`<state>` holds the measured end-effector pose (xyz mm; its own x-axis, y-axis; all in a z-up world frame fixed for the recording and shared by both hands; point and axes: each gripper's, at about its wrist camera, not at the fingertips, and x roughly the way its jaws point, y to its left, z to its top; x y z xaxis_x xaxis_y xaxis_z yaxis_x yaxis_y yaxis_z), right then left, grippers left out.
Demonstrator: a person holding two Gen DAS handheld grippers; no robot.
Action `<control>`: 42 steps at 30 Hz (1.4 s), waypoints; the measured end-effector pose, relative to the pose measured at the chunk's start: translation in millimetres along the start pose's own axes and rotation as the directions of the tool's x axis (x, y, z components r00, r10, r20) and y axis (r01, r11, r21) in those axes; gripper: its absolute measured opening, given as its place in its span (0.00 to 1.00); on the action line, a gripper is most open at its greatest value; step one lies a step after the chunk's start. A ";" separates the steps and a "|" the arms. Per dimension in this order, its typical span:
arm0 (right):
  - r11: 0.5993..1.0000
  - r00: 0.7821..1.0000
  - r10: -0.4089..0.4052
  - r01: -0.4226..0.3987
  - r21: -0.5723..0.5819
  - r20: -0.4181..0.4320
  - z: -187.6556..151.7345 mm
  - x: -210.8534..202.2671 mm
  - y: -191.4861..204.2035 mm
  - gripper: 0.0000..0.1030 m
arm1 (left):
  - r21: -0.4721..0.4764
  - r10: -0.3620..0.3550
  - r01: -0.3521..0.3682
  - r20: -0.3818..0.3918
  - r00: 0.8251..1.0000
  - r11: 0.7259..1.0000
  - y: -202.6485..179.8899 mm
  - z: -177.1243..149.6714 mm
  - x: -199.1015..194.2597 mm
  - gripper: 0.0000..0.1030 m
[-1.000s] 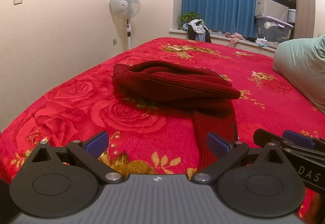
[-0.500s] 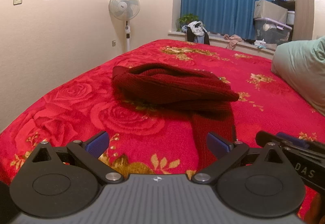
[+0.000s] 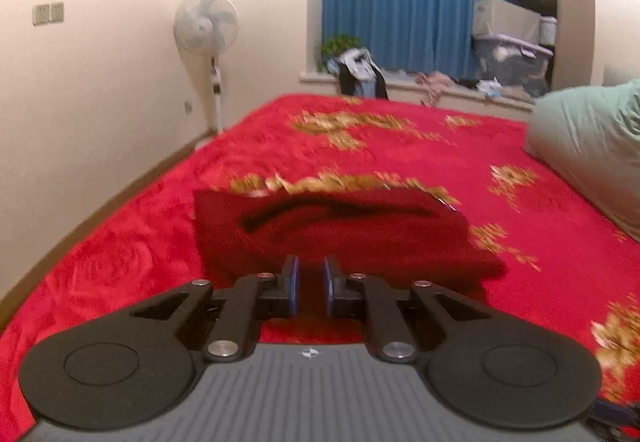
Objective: Fold small clothes
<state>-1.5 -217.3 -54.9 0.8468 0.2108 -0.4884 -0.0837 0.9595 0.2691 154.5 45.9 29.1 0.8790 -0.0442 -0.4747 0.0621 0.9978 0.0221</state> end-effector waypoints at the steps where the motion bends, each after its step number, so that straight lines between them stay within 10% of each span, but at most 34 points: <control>1: 1.000 1.000 -0.001 0.001 0.000 -0.009 -0.9 1.8 -1.0 0.29 | -0.002 0.011 -0.011 -0.001 1.000 1.000 3.1 -5.6 7.5 0.14; 3: 1.000 1.000 0.001 -0.001 0.001 -0.029 -2.5 8.8 -3.0 0.29 | -0.050 0.017 -0.023 -0.110 0.994 0.998 8.5 -10.9 26.6 0.14; 13: 1.000 0.984 0.013 -0.010 0.022 -0.177 -16.6 93.6 -1.6 0.31 | -0.232 -0.069 0.033 -0.145 0.987 0.972 29.2 6.2 61.3 0.14; 18: 1.000 0.987 0.006 -0.008 -0.017 -0.158 3.2 102.5 -10.0 0.08 | -0.303 -0.106 0.051 -0.167 0.980 0.952 42.7 4.0 63.8 0.14; 23: 0.977 0.976 -0.211 0.209 -0.040 -0.055 81.0 101.2 -93.8 0.06 | -0.312 -0.111 0.051 -0.178 0.978 0.949 49.7 5.4 63.2 0.14; 25: 0.920 0.921 -0.390 0.390 -0.042 0.012 119.2 103.0 -132.7 0.00 | -0.307 -0.116 0.058 -0.174 0.978 0.950 51.6 6.4 61.6 0.14; 28: 0.746 0.741 -0.666 0.658 0.105 0.087 167.6 97.8 -186.7 0.00 | -0.302 -0.115 0.061 -0.165 0.979 0.951 58.1 7.0 57.4 0.14; 29: 0.717 0.714 -0.694 0.675 0.174 0.091 175.1 93.6 -197.5 0.00 | -0.305 -0.115 0.059 -0.167 0.979 0.950 60.8 7.2 57.4 0.14; 34: 0.901 0.907 -0.402 0.369 0.228 0.123 164.6 100.5 -166.3 0.06 | -0.321 -0.111 0.047 -0.184 0.977 0.946 78.1 7.6 57.8 0.15; 36: 0.959 0.975 -0.208 0.189 0.209 0.074 145.0 121.2 -134.8 0.27 | -0.327 -0.109 0.044 -0.186 0.977 0.944 83.1 7.7 57.5 0.16; 38: 0.965 0.999 -0.054 0.052 0.257 0.002 128.5 144.7 -108.0 0.44 | -0.326 -0.108 0.042 -0.189 0.976 0.944 85.9 7.8 56.8 0.18; 42: 0.932 0.989 0.082 -0.033 0.360 -0.121 109.0 194.8 -75.9 0.45 | -0.307 -0.100 0.039 -0.189 0.977 0.951 90.8 6.2 52.7 0.21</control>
<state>227.1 -269.5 -80.0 0.7669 0.3100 -0.5619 0.0828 0.8204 0.5657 209.5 133.8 11.5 0.7633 -0.1342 -0.6319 -0.0523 0.9621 -0.2675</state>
